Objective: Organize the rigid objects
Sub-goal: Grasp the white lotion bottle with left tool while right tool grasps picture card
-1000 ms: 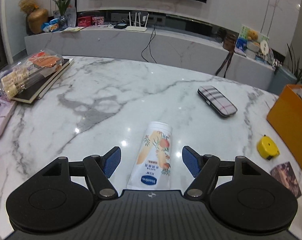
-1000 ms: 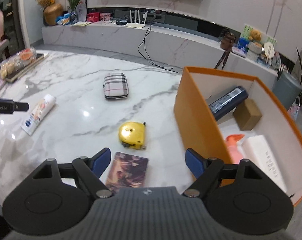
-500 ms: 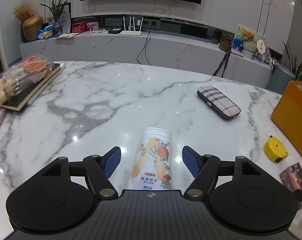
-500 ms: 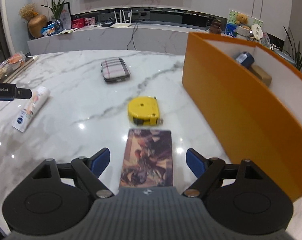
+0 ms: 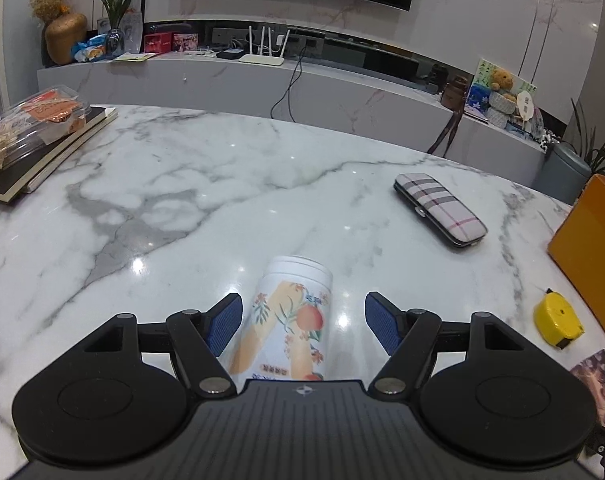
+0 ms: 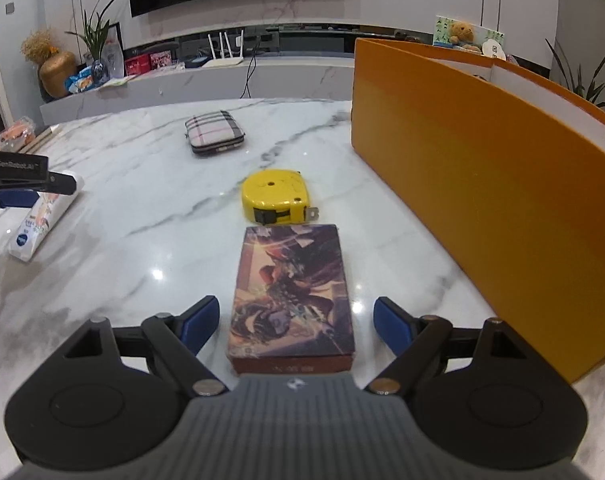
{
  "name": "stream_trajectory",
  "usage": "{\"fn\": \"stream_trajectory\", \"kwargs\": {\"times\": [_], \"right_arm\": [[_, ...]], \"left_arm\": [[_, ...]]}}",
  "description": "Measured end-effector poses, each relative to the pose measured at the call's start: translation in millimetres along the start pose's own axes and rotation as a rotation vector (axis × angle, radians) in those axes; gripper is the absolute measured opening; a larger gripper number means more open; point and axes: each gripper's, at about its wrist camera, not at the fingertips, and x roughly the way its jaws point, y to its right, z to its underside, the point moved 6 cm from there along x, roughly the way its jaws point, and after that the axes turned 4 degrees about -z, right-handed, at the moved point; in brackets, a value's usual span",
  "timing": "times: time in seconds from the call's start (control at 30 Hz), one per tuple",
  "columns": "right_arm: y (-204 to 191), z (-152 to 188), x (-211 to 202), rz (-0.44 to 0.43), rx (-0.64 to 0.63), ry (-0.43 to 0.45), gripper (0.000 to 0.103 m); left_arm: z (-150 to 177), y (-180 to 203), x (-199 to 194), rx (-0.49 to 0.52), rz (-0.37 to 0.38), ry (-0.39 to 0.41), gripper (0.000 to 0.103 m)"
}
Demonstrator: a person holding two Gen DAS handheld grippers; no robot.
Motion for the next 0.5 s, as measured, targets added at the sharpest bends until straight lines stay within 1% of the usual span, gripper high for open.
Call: {"fn": "stream_trajectory", "kwargs": {"times": [0.17,0.47,0.5], "right_arm": [[-2.0,2.7,3.1,0.019,-0.027,0.031,0.084],[-2.9,0.1,8.1,0.03,-0.042,0.056,0.083],[-3.0,-0.2,8.7,0.03,-0.042,0.056,0.083]], "left_arm": [[4.7,-0.6,8.6,0.003,0.007,-0.03,0.082],[10.4,10.5,8.9,0.104,-0.03,-0.003,0.082],[11.0,12.1,9.3,0.115,-0.039,0.001,0.079]]}}
